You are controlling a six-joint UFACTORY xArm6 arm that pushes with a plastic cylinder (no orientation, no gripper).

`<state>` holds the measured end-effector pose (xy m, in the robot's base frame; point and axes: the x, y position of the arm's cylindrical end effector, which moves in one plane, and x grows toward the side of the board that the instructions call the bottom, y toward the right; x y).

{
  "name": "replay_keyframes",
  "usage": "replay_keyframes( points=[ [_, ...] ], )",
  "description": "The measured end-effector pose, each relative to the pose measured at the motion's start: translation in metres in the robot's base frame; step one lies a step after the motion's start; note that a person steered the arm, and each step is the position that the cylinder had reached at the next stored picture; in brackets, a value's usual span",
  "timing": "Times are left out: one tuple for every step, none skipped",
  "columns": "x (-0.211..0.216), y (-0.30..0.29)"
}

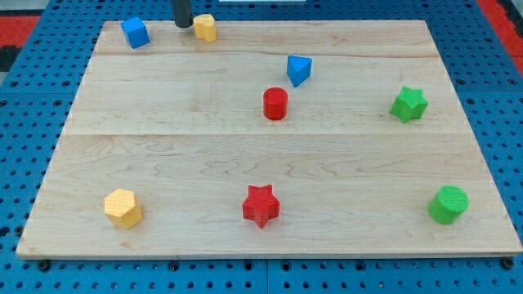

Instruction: Place the yellow heart horizontal to the triangle

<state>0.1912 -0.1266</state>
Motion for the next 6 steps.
replay_keyframes(
  points=[
    [0.023, 0.11],
    [0.03, 0.143],
    [0.005, 0.227],
    [0.039, 0.233],
    [0.056, 0.17],
    [0.091, 0.137]
  ],
)
